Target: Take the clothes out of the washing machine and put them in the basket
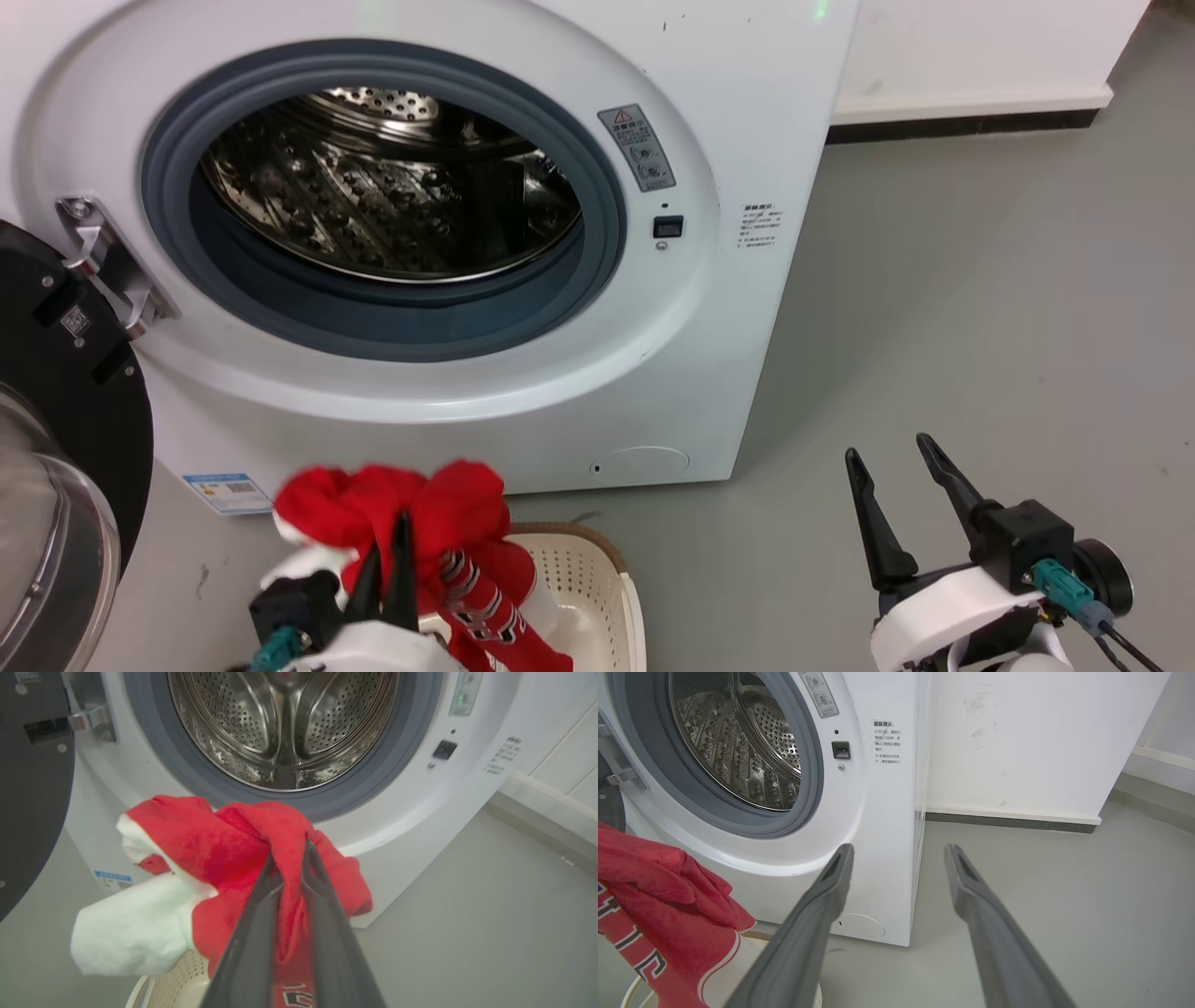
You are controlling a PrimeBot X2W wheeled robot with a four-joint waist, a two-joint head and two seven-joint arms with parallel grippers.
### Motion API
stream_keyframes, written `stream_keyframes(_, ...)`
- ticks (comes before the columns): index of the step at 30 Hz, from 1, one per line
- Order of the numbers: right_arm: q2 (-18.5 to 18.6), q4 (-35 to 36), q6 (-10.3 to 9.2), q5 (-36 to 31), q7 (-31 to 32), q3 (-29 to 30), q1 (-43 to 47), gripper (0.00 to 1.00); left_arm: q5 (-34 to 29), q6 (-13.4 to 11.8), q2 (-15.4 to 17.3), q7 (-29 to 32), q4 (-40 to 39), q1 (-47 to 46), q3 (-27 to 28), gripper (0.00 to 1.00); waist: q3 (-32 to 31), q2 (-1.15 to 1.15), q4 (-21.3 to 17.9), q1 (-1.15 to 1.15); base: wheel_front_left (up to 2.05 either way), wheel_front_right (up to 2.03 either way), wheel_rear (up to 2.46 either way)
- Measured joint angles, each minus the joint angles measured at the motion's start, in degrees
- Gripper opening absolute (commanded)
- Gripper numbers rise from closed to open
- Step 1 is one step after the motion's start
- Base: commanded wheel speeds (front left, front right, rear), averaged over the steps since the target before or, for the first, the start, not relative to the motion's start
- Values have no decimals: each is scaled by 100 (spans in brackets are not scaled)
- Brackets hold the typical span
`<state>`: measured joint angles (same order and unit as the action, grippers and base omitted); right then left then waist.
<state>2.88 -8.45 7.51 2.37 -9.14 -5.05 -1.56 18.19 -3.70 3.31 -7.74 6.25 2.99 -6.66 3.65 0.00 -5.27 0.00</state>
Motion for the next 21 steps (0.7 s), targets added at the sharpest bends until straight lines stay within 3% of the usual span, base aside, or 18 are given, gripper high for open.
stream_keyframes(6,1,-20,0,19,-52,-48,-197,100,245,64,-23,-257,1479,-155,-179,0,324,0,46,1,0,0,0)
stream_keyframes(21,1,-34,0,29,-197,-319,-914,100,844,145,-42,-708,4727,-2338,-336,0,1616,0,-96,1,0,0,0)
